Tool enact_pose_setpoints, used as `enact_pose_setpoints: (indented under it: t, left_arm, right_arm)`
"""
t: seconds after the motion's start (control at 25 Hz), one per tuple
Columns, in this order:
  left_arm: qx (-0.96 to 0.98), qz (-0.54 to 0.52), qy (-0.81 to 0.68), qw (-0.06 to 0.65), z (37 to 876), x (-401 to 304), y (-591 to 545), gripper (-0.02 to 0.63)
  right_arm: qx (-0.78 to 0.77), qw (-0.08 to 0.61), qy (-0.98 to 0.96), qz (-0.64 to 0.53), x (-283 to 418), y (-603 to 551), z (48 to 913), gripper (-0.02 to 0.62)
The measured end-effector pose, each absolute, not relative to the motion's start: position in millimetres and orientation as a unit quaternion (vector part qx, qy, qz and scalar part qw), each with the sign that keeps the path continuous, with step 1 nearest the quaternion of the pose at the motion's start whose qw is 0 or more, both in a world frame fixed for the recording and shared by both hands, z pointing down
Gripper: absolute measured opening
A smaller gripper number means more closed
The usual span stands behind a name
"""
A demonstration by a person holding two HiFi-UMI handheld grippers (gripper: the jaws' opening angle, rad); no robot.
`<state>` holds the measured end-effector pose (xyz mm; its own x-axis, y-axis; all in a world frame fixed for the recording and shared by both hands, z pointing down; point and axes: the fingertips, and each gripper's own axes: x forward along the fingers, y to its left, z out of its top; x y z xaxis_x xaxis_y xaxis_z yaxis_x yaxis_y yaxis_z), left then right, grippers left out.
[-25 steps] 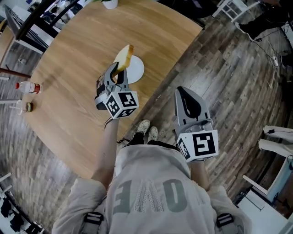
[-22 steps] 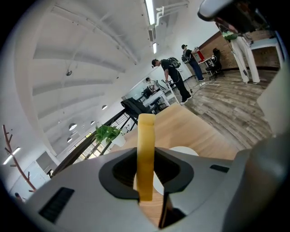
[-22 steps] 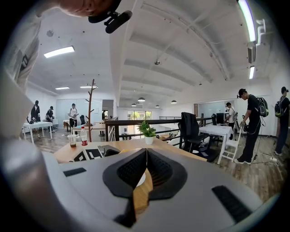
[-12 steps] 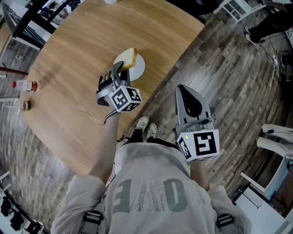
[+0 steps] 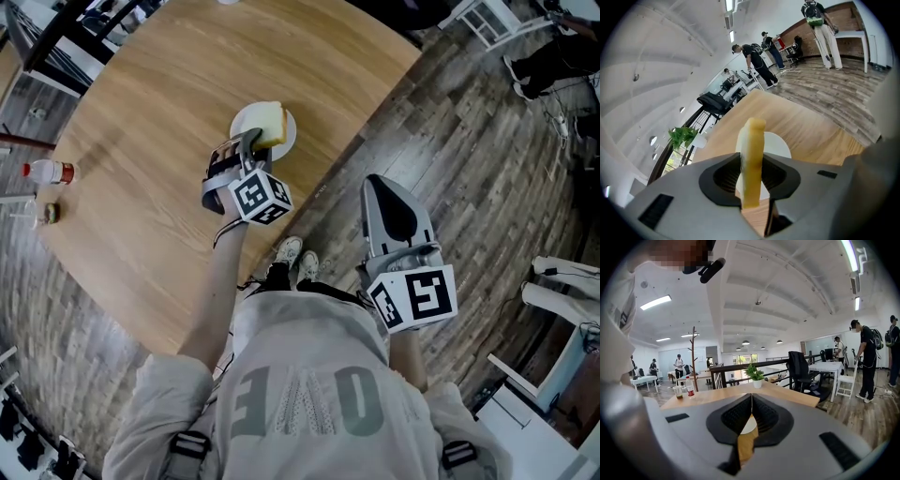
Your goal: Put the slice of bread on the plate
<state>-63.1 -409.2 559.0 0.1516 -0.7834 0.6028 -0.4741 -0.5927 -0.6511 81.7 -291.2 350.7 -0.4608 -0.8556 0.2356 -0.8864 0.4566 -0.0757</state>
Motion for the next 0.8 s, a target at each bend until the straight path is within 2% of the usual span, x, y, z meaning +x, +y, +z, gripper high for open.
enact_pose_setpoints:
  t: [0.2,0.24,0.36,0.52,0.8]
  left_arm:
    - [-0.770,-0.486,0.399,0.112,567,-58,-404,0.117]
    - [-0.780,-0.478,0.393,0.095,568,-56,-403,0.138]
    - [-0.805,-0.452,0.382,0.037,575,-51,-400,0.261]
    - [-0.809,-0.451,0.376,0.017,584,-52,-396,0.307]
    - [-0.818,-0.429,0.384,0.009,582,-51,-398,0.437]
  right_arm:
    - [0.512,0.080,-0.849,0.101,80,-291,351,0.018]
    - [0.513,0.080,-0.849,0.100,80,-291,351,0.018]
    - [0.514,0.077,-0.848,0.103,80,-291,350,0.017]
    - [0.514,0.074,-0.848,0.107,80,-291,351,0.018]
    - [0.515,0.076,-0.847,0.109,81,-290,353,0.017]
